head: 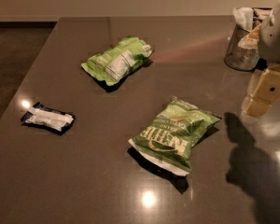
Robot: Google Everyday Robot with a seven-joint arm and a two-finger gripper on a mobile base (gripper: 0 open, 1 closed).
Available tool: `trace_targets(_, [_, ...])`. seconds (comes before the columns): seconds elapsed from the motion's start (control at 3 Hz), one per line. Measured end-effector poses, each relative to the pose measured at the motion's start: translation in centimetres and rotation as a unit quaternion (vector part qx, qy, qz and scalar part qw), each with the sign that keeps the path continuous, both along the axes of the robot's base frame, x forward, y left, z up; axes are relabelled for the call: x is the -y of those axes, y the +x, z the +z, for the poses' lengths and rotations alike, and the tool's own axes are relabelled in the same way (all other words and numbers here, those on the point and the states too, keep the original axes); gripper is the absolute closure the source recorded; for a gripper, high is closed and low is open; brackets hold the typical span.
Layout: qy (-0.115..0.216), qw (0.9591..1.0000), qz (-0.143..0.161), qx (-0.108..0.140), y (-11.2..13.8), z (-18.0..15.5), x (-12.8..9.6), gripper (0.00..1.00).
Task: Move green rice chip bag near green jalapeno chip bag
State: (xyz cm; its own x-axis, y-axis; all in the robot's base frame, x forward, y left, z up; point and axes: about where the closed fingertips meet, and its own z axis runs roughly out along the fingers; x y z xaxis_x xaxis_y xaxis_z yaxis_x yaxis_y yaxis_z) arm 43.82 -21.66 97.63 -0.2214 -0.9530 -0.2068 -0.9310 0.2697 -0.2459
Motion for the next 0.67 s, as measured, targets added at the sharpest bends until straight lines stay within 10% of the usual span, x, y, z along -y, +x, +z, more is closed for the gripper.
trace_targets(0.67, [0.003,0.9996,0.025,0.011,1.7,-0.1,-1.4,0.00])
